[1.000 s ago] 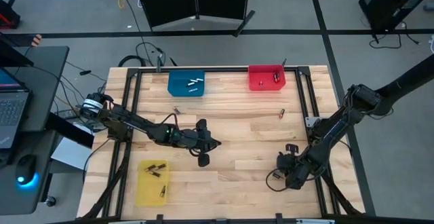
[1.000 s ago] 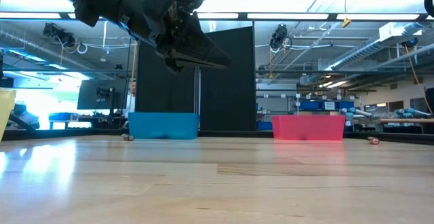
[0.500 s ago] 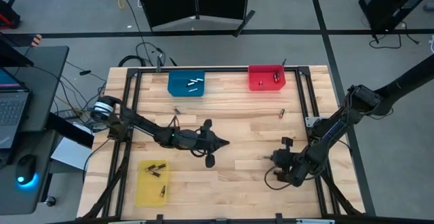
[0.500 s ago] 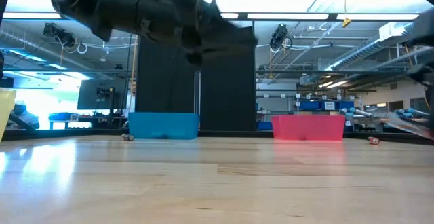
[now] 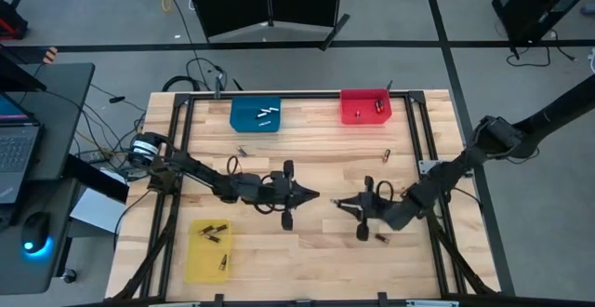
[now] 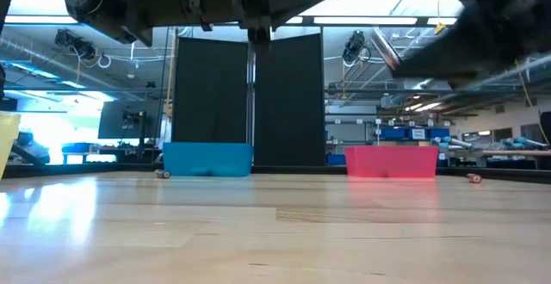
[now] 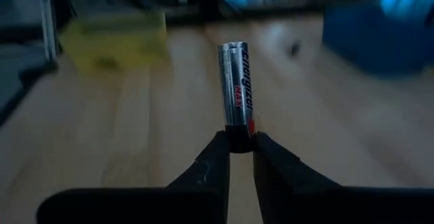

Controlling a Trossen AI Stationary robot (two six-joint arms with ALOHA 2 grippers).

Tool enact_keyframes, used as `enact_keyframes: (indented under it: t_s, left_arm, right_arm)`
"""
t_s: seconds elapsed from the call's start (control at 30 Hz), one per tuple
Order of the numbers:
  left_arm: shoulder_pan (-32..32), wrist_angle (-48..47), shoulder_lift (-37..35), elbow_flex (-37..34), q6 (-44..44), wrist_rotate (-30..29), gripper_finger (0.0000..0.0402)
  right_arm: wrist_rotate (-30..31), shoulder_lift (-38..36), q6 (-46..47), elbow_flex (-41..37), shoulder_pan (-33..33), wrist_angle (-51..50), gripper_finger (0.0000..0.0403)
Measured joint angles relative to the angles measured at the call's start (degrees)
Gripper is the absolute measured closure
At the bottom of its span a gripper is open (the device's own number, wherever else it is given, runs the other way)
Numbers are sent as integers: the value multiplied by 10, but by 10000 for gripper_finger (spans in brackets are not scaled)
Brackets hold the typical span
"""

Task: Sort batteries
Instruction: Put the silver battery into the blue bin

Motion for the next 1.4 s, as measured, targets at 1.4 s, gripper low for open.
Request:
enact_keyframes:
  t_s: [1.4]
  left_arm:
    - [0, -144, 23, 137, 32, 83, 227]
  right_arm:
    - [-79, -1, -223, 0, -37, 246, 350]
